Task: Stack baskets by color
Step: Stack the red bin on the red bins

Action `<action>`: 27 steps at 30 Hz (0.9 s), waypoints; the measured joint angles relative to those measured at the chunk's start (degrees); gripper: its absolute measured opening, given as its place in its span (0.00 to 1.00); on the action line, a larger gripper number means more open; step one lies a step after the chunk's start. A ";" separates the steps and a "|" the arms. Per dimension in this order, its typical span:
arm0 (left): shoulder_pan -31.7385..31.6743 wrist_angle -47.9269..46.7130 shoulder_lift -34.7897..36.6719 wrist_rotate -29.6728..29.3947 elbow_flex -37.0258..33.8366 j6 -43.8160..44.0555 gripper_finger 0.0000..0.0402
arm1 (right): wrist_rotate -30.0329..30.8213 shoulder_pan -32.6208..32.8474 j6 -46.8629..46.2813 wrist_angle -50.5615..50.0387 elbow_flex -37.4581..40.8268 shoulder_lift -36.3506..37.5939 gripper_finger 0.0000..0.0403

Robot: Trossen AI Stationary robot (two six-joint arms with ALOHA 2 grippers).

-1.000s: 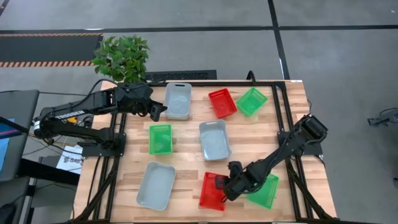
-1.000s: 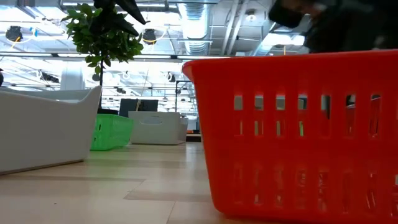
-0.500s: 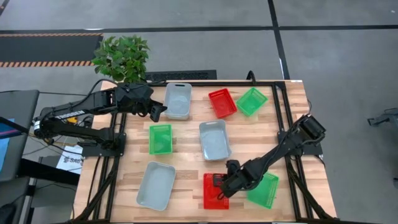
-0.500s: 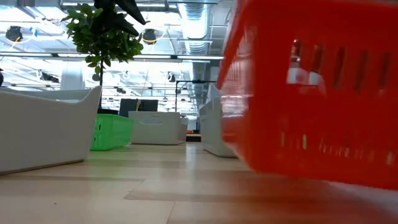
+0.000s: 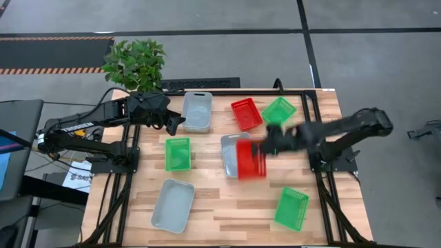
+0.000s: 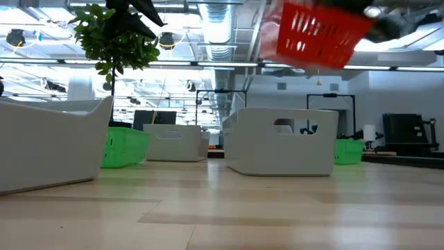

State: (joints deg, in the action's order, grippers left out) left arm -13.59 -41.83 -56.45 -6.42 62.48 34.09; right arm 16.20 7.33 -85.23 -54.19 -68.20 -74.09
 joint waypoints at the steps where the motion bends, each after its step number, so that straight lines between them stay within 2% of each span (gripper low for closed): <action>1: 0.00 0.05 0.00 0.00 0.00 0.00 0.39 | -0.14 -4.00 4.87 -0.08 0.00 1.41 0.02; 4: -0.01 1.01 0.00 -0.17 0.00 0.02 0.39 | -3.07 -16.52 20.15 1.40 0.00 4.12 0.01; 8: -0.01 2.02 0.00 -0.48 0.00 0.03 0.39 | -9.83 -32.25 37.71 4.72 0.04 4.10 0.03; 14: 0.01 2.23 0.00 -3.63 0.00 0.13 0.39 | -22.43 -48.60 57.26 13.64 0.03 -1.09 0.01; 17: 0.01 2.37 0.00 -5.64 0.00 2.33 0.39 | -26.78 -52.60 61.94 15.44 0.07 -5.29 0.02; 21: 0.01 2.35 0.00 -7.67 0.00 4.42 0.39 | -30.48 -54.44 65.83 18.20 0.07 -10.95 0.04; 27: 0.01 2.35 0.00 -9.56 0.00 5.95 0.39 | -32.16 -54.32 69.40 22.21 0.07 -17.32 0.02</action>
State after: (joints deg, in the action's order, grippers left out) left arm -13.58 -39.48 -56.45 -15.98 62.48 40.04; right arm -15.97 -46.99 -15.83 -31.97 -68.14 -91.40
